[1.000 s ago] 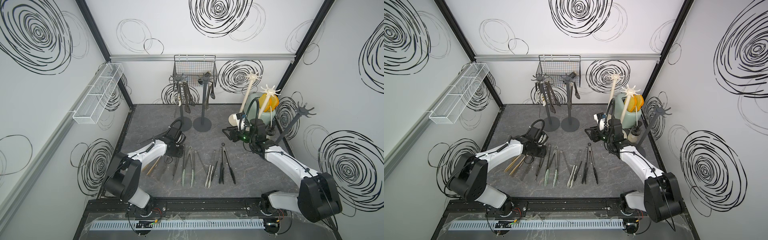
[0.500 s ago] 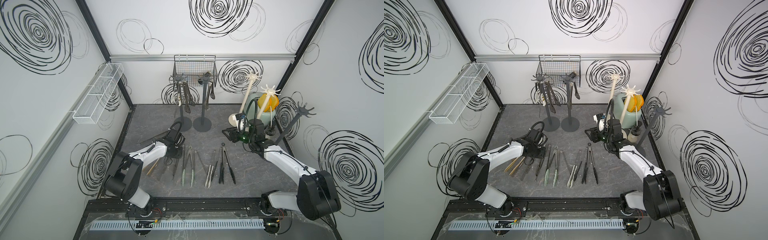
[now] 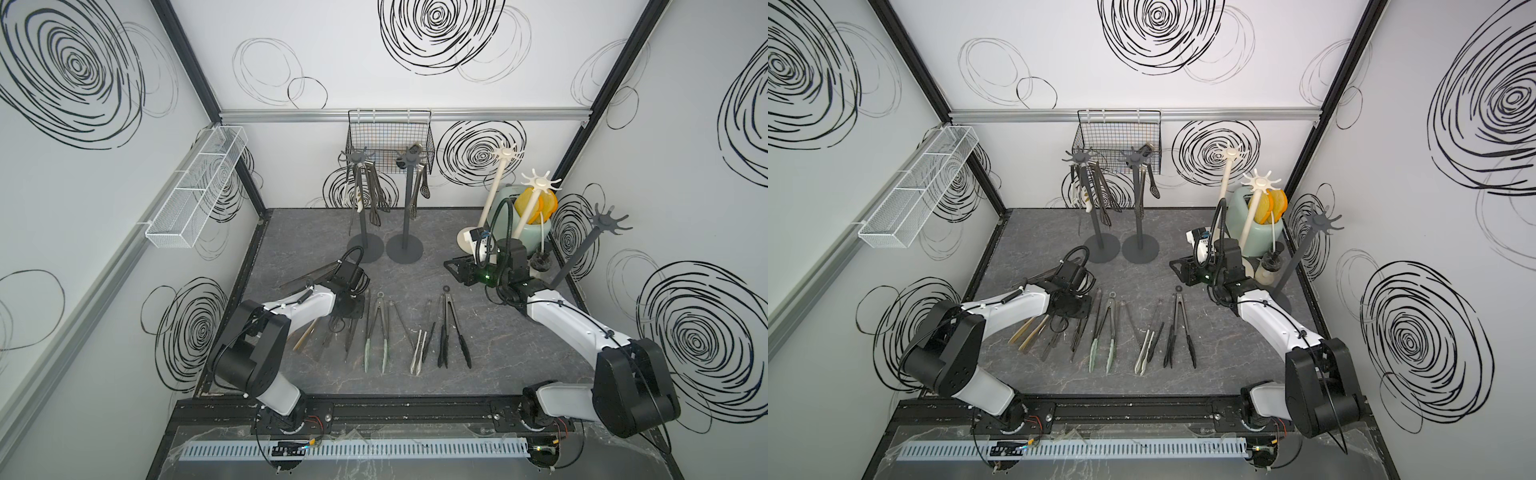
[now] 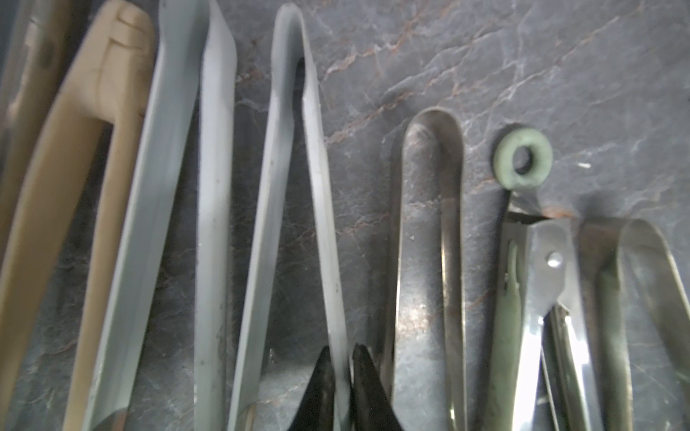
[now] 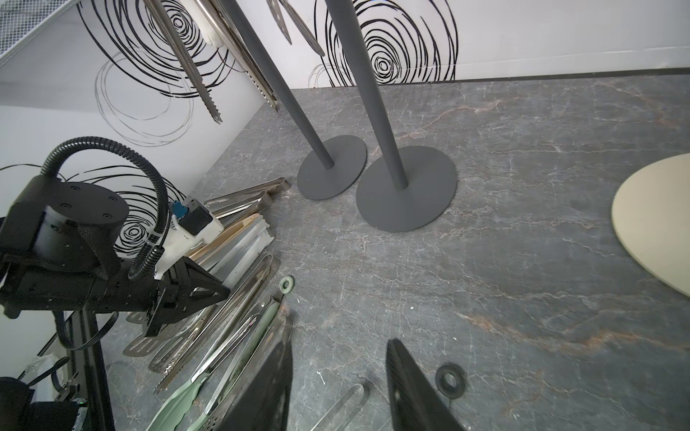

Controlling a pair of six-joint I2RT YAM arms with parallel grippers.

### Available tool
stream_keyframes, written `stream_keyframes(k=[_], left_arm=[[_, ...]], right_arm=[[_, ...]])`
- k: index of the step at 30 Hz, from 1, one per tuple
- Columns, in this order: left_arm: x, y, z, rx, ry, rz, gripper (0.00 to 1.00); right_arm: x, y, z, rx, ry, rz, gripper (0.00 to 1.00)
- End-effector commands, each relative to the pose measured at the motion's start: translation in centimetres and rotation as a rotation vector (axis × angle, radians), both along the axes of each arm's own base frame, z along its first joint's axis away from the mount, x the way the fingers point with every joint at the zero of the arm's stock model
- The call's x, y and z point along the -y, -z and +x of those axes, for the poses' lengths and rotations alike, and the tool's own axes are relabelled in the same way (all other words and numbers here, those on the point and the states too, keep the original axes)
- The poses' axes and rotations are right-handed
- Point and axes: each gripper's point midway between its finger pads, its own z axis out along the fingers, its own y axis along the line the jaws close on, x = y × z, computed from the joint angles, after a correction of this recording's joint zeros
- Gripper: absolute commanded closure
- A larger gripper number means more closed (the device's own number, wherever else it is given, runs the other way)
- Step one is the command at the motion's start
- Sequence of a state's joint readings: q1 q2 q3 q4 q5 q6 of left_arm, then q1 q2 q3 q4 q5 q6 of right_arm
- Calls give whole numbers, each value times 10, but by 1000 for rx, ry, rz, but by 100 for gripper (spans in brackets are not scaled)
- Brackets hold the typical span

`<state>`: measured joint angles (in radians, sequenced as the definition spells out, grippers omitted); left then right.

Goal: Hang food tongs on kitchen utensil racks
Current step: Pick up the food tongs from the center of the board.

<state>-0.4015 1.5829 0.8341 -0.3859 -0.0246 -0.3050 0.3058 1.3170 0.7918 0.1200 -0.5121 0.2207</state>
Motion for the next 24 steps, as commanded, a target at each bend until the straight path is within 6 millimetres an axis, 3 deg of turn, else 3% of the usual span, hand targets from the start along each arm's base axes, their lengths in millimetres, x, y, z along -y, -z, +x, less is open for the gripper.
stream_keyframes(k=[1,8,11,17,24], left_arm=[[-2,4,1,8,-8,24,89],[5,-8,6,39,2,35,100],[9,-19,10,61,10,44,100],[23,-61,21,164,30,27,100],[30,-110,19,297,32,-54,100]], right_arm=[[-1,5,-2,-16,-10,-7,56],[-1,3,-3,-10,-9,-7,56],[0,1,-3,-8,-8,-5,56],[2,-3,-4,3,1,-9,56],[7,-8,-6,18,22,-20,56]])
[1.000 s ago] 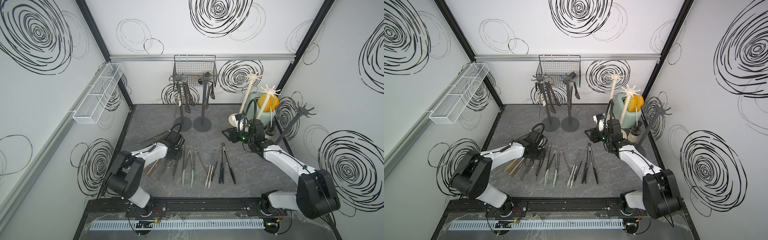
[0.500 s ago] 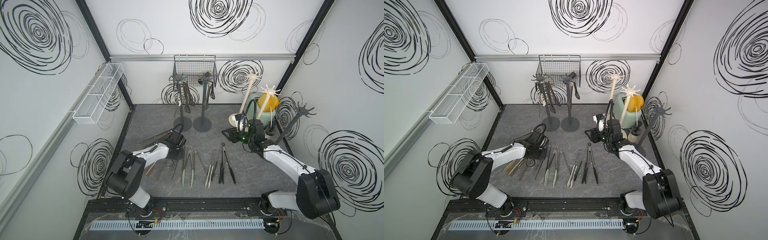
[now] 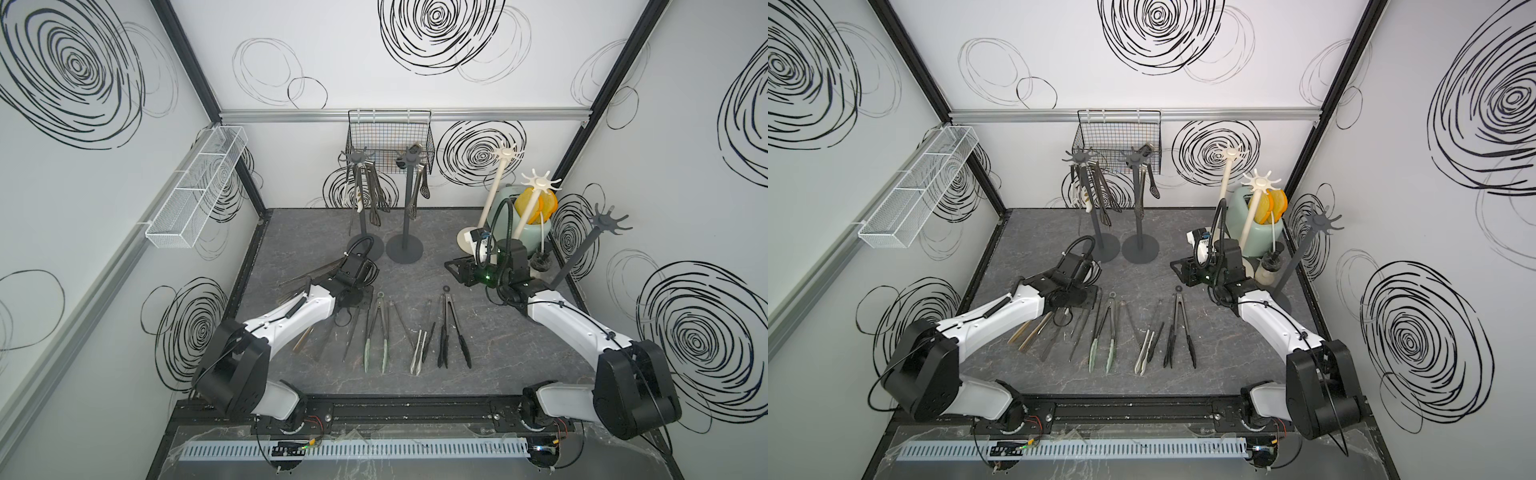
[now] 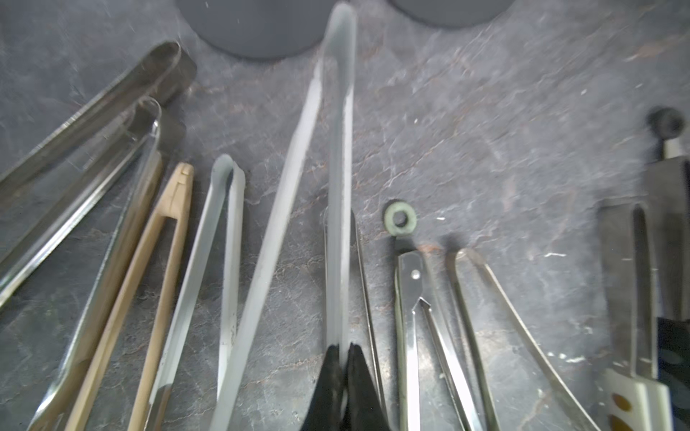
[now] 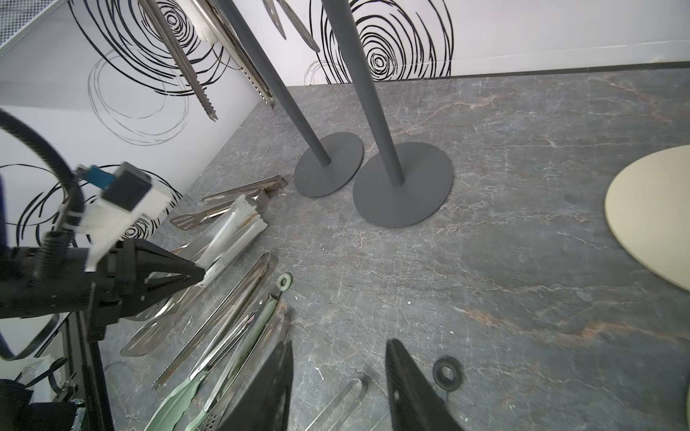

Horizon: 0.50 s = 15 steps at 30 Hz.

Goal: Hang food tongs on kitchen utensil racks
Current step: Pick up the food tongs from the center of the board.

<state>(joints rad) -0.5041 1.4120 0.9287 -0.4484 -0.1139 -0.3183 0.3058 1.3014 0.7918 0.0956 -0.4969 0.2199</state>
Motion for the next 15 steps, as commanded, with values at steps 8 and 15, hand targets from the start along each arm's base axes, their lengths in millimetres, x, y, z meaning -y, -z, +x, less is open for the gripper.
stream_keyframes(k=[8,15], left_arm=[[33,-94,-9,293,136,-245,100],[72,-175,-32,595,326,-361,100]], right_arm=[[10,-18,-7,42,27,-15,56],[17,-20,-11,62,52,-19,56]])
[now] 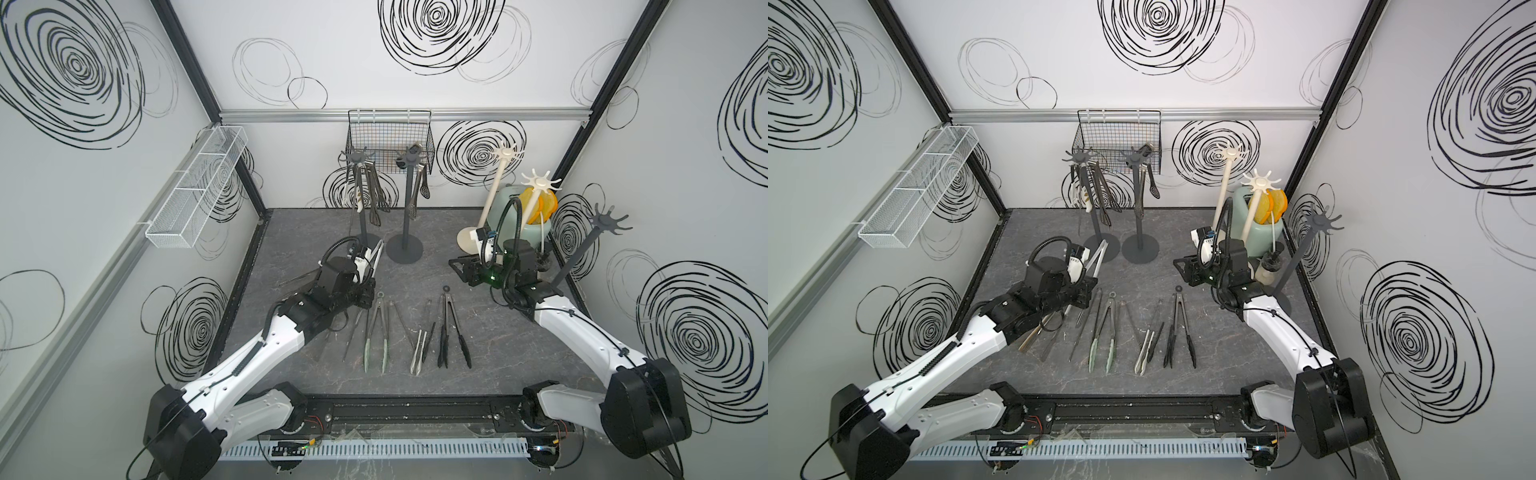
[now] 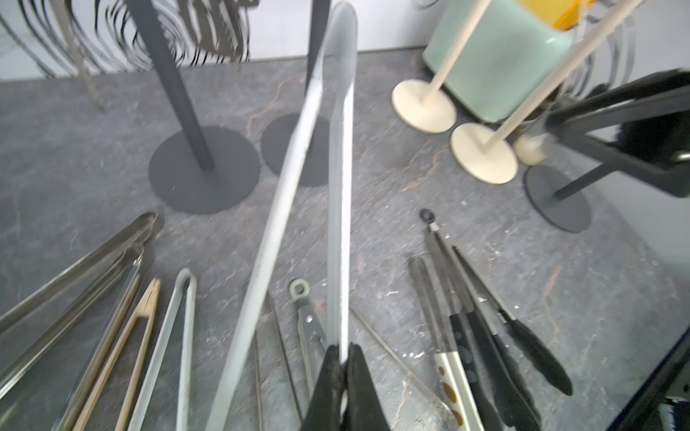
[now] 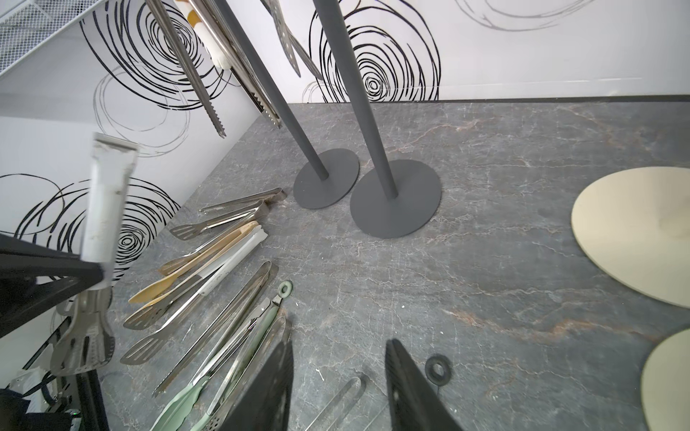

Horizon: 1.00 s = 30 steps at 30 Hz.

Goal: Hang food tongs on kitchen utensil racks
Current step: Pick up the food tongs from the center of the board, then hang the food tongs on the rack.

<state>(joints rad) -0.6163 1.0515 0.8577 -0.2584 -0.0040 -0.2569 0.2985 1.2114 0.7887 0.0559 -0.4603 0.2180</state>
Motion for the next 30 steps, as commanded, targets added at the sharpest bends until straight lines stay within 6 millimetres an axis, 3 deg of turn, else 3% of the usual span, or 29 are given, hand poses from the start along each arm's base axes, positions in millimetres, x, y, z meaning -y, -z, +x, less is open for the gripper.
stream_keyframes(k=[1,6,11,22,30], left_arm=[[26,-62,-5,258,95,-108,100],[42,-118,-11,520,114,-221,100],[45,-149,2,659,67,-300,100],[49,-190,81,698,58,-385,100],[49,-202,120,696,88,-432,100]], right_arm=[[7,2,-4,14,17,-16,57],[10,5,-5,25,33,-22,57],[10,9,-5,18,31,-30,58],[13,14,-4,12,46,-45,58],[14,17,-3,3,49,-54,58]])
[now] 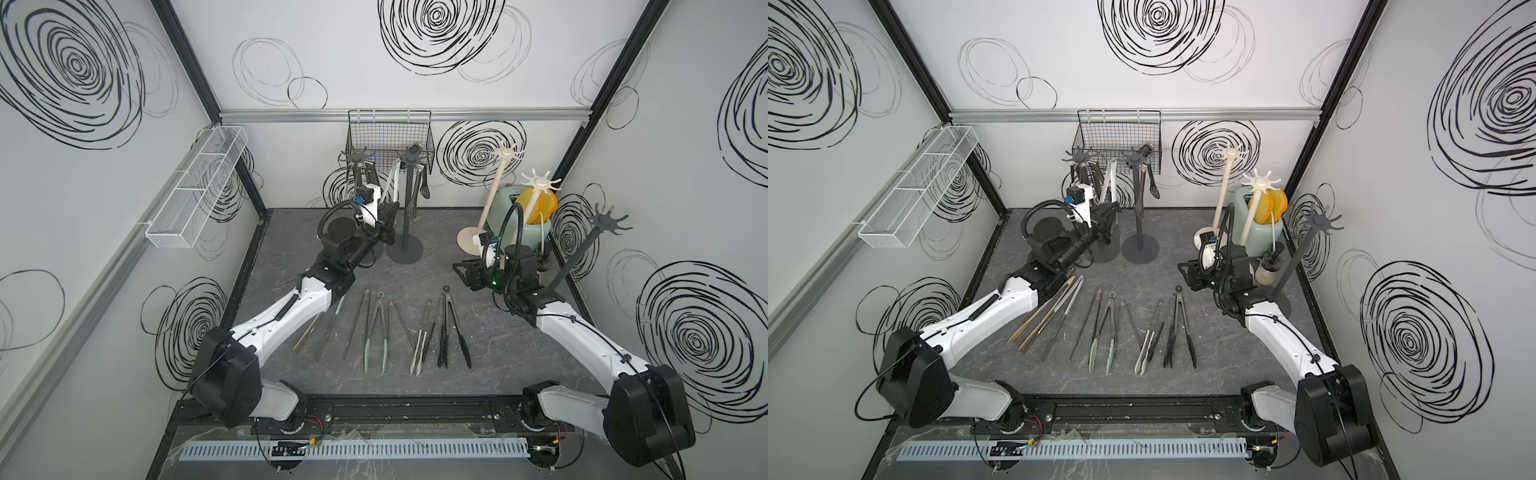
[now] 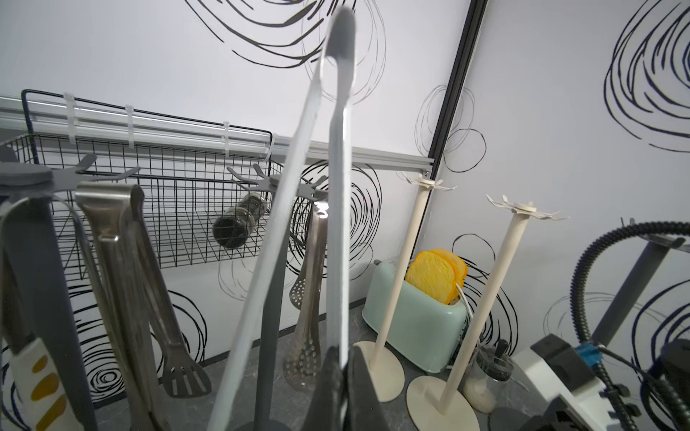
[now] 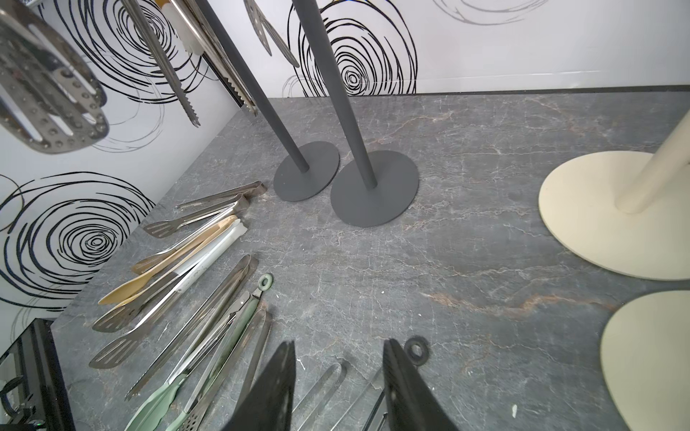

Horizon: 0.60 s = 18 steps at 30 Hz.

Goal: Hang food tongs on kitchen utensil racks
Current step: Hang the food tongs on the rack.

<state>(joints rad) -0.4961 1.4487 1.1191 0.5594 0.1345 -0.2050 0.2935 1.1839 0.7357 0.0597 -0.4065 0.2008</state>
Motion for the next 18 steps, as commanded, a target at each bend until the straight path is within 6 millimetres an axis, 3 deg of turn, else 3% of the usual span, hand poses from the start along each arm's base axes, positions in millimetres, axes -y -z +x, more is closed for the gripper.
stream_keyframes(k=[1,8,18], left_arm=[[5,-44,-1,115,68,-75,100],[14,-43,24,106,74,-63,100],[11,-37,54,100,34,-55,100]], right_arm=[[2,2,1,5,2,-14,58],[0,7,3,-12,-1,-16,58],[1,11,3,-21,0,-25,58]])
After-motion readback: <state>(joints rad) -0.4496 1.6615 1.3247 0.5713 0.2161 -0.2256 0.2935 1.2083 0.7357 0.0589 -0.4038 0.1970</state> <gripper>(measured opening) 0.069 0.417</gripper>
